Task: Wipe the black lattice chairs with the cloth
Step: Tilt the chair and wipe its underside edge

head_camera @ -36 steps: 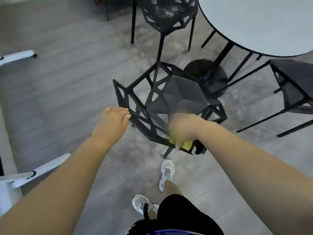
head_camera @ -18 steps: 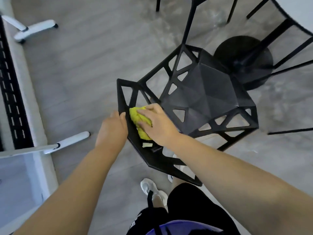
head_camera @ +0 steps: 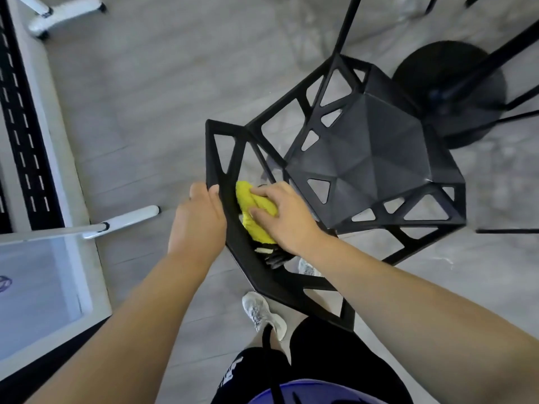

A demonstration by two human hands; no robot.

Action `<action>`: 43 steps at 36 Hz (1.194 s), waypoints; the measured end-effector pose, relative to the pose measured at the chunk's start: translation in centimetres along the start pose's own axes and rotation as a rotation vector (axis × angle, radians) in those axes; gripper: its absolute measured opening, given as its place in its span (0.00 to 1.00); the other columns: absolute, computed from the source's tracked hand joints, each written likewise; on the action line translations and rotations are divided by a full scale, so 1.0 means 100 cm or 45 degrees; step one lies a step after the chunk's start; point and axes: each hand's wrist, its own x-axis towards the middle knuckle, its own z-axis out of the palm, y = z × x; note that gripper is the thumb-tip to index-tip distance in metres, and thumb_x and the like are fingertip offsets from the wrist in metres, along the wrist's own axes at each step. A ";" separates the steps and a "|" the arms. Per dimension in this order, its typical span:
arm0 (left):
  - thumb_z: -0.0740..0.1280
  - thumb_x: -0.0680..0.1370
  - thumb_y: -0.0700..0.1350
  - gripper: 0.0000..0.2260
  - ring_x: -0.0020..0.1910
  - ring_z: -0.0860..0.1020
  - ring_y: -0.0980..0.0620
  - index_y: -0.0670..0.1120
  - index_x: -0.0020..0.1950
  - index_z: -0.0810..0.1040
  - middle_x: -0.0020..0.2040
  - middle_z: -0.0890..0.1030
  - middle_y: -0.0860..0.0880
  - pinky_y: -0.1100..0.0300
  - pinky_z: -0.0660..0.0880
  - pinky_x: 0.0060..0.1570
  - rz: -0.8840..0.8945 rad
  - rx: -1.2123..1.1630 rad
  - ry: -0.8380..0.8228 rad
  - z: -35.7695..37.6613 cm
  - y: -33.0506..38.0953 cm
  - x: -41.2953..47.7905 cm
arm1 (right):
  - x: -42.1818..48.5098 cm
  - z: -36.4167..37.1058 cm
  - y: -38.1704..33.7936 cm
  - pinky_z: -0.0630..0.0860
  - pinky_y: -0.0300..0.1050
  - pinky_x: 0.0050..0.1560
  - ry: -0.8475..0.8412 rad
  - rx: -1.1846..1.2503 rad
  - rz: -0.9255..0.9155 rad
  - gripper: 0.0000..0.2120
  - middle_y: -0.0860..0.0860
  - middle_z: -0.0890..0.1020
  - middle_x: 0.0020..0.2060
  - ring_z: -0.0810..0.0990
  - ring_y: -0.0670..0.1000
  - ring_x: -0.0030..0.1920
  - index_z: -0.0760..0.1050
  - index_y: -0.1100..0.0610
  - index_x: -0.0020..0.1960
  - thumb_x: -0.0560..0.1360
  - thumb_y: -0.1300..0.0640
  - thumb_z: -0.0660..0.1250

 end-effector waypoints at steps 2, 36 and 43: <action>0.51 0.82 0.44 0.12 0.30 0.62 0.58 0.38 0.56 0.70 0.35 0.65 0.52 0.58 0.66 0.41 -0.055 0.047 -0.053 -0.005 0.004 -0.001 | 0.001 -0.003 0.011 0.65 0.38 0.61 -0.080 -0.088 0.045 0.19 0.51 0.70 0.61 0.72 0.48 0.59 0.71 0.55 0.67 0.77 0.55 0.65; 0.55 0.81 0.55 0.16 0.56 0.73 0.43 0.45 0.60 0.71 0.59 0.75 0.43 0.56 0.68 0.48 0.634 0.601 -0.723 -0.076 0.018 0.057 | 0.011 -0.131 -0.032 0.73 0.52 0.57 -0.301 -1.299 0.689 0.18 0.55 0.68 0.62 0.75 0.60 0.58 0.69 0.55 0.66 0.76 0.57 0.61; 0.57 0.80 0.54 0.16 0.60 0.73 0.42 0.45 0.61 0.71 0.63 0.73 0.41 0.54 0.70 0.54 0.694 0.751 -0.608 -0.139 -0.015 0.130 | 0.059 -0.118 -0.111 0.73 0.52 0.57 -0.151 -1.306 0.658 0.18 0.54 0.68 0.62 0.74 0.60 0.58 0.70 0.54 0.65 0.76 0.54 0.61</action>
